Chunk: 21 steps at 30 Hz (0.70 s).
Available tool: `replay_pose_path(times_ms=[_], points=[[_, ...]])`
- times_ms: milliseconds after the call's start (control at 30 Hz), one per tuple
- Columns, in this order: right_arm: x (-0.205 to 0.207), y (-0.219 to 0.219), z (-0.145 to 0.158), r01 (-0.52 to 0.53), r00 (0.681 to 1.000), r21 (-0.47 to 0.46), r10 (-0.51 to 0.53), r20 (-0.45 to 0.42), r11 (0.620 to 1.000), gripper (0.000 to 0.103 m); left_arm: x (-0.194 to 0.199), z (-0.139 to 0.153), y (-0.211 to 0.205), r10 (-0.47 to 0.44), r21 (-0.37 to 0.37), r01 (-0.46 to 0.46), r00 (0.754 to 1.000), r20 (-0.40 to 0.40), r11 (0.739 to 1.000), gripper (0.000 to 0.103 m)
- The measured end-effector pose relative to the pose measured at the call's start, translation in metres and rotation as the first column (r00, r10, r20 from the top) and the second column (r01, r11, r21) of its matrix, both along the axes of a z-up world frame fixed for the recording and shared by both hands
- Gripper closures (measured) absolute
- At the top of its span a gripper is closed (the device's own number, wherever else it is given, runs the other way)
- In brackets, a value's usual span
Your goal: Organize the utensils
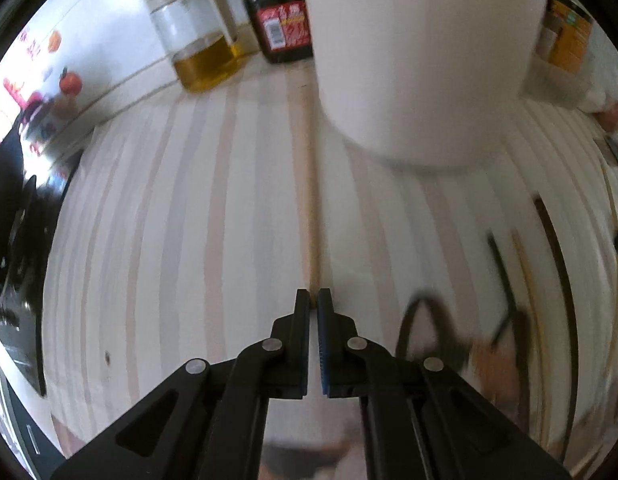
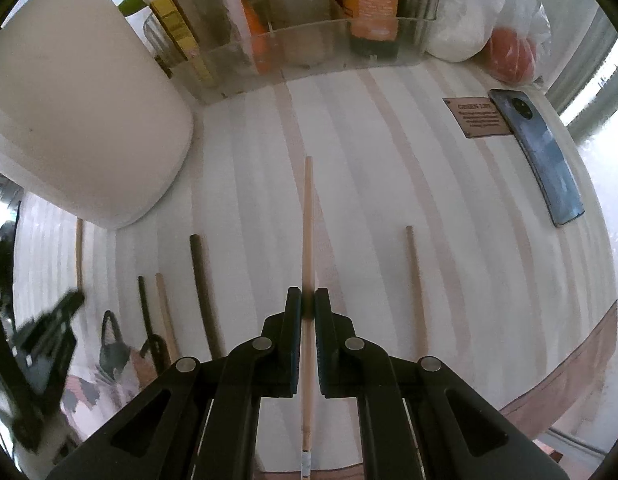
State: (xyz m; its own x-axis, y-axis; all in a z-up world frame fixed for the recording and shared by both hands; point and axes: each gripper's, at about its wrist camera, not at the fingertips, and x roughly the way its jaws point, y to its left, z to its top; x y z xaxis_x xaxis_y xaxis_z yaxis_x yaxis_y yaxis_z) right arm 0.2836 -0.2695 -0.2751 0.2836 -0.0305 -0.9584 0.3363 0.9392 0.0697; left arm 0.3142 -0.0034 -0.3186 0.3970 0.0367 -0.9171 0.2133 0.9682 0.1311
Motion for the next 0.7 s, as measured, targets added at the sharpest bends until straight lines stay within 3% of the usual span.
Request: replay_pose_path(times_ms=[233,333,367,400,467,533,700], points=[[-0.008,0.004,-0.001,-0.019,0.999,0.034,0.020,-0.026,0.999,0.096,-0.045,0.005,0.026,-0.014,-0.062,0.006,0.992,-0.129,0.998,0.101],[-0.010,0.003,-0.006,-0.022,0.999,0.044,0.024,-0.042,0.999,0.096,-0.044,0.018,0.033,0.005,-0.106,-0.020,0.990,-0.143,0.994,0.095],[-0.009,0.002,-0.007,-0.021,0.999,0.046,0.023,-0.045,0.999,0.096,-0.037,0.023,0.035,0.017,-0.129,-0.036,0.989,-0.147,0.991,0.093],[-0.010,0.001,-0.009,-0.019,0.999,0.048,0.021,-0.047,0.999,0.096,-0.030,0.026,0.035,0.023,-0.144,-0.045,0.989,-0.149,0.989,0.084],[-0.009,0.000,-0.011,-0.015,0.998,0.053,0.018,-0.054,0.998,0.096,-0.011,0.029,0.032,0.048,-0.142,-0.067,0.990,-0.134,0.988,0.057],[-0.005,-0.002,-0.015,-0.012,0.998,0.056,0.016,-0.062,0.998,0.096,0.012,0.027,0.025,0.059,-0.122,-0.072,0.992,-0.108,0.990,0.055],[0.007,-0.004,-0.026,-0.030,0.993,0.068,0.038,-0.115,0.997,0.096,0.058,0.009,0.010,0.067,-0.068,-0.077,0.988,-0.140,0.995,0.055]])
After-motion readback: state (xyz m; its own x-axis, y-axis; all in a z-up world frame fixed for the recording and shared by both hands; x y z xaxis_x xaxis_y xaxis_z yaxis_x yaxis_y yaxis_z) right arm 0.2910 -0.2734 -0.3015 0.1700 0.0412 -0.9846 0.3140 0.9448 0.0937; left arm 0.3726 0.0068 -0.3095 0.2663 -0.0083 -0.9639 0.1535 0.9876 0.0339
